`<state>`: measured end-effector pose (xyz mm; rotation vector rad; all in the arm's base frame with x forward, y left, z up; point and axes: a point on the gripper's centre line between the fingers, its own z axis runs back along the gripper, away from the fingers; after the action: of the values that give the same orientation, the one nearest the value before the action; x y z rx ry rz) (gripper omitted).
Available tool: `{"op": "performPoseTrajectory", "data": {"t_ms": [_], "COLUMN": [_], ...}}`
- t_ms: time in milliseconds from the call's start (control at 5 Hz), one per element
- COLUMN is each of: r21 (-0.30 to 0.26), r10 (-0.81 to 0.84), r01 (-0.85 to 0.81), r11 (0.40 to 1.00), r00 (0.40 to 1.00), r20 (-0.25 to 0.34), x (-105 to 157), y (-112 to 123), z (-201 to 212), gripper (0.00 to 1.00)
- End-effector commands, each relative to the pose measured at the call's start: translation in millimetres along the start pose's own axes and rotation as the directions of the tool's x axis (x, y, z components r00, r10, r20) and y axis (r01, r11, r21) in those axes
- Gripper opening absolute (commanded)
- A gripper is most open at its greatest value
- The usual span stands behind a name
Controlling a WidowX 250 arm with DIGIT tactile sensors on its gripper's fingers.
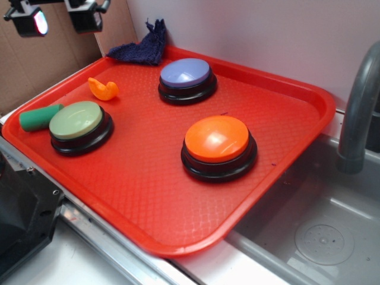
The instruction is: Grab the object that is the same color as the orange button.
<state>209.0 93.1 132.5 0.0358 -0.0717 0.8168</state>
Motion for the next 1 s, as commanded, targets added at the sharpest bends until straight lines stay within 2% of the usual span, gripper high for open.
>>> {"op": "performPoseTrajectory", "data": {"t_ms": [0, 200, 400, 600, 800], "r21": [-0.012, -0.012, 0.050, 0.095, 0.095], "r10": [0.030, 0.030, 0.269, 0.380, 0.394], "r01": [-0.030, -0.030, -0.272, -0.385, -0.394], "r11": [0.999, 0.999, 0.961, 0.918, 0.914], "r00": [0.999, 0.999, 0.962, 0.923, 0.919], "r20": [0.030, 0.030, 0.053, 0.066, 0.027], "x": [2, 2, 8, 13, 15], "y": [13, 13, 12, 7, -1], "z": [6, 6, -35, -62, -98], "gripper": [1.00, 1.00, 1.00, 1.00, 1.00]}}
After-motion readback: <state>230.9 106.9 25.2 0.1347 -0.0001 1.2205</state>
